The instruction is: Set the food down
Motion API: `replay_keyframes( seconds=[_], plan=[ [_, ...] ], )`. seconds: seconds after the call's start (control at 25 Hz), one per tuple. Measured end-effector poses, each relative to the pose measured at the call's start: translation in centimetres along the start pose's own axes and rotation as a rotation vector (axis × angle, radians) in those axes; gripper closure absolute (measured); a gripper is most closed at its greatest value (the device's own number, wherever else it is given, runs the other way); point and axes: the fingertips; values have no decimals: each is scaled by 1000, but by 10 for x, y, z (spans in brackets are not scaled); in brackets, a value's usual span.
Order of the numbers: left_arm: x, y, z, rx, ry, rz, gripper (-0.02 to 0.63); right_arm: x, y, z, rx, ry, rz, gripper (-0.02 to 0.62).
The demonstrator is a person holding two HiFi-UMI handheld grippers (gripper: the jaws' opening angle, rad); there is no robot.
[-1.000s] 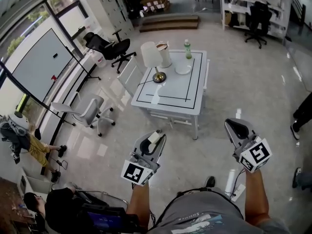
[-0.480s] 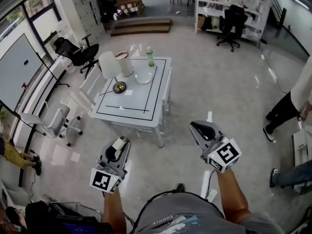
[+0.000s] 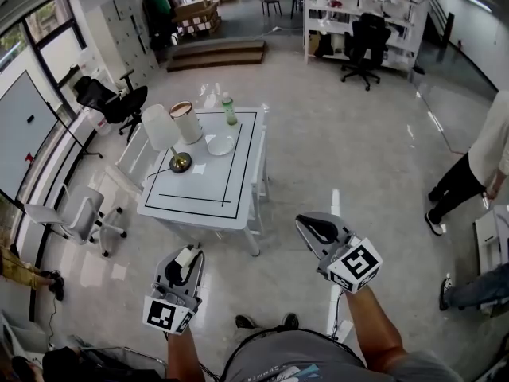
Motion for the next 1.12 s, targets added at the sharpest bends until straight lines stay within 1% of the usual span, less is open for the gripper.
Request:
replay_keyframes(
  seconds=[0.2,0.44,0.68,0.84,1.0,1.12],
  plan=[
    [-30,26,13,9,21,-31,515,7,16,30,-24,17,-9,588],
    [-76,26,34,77,71,-52,515,9,1,68,-35,60,-75,588],
    [-122,30,39,122,108,-75,515,1,-8,106,-38,110,-117,588],
    [-144,34,40,141,137,-86,515,-5,-8,124,-45,141,-127,588],
    [-159,43,40,145,142,-100,515,-10,1,139,-59,142,-126,588],
    [-164,48,44,136,145,-102,515,-5,5,146,-67,143,-119,588]
  ],
)
Point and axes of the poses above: the fingertips, and each gripper's own axes: z forward along the fingers, x to its right, y out of its underside, and after that the axes turned 13 degrees about x, right-handed
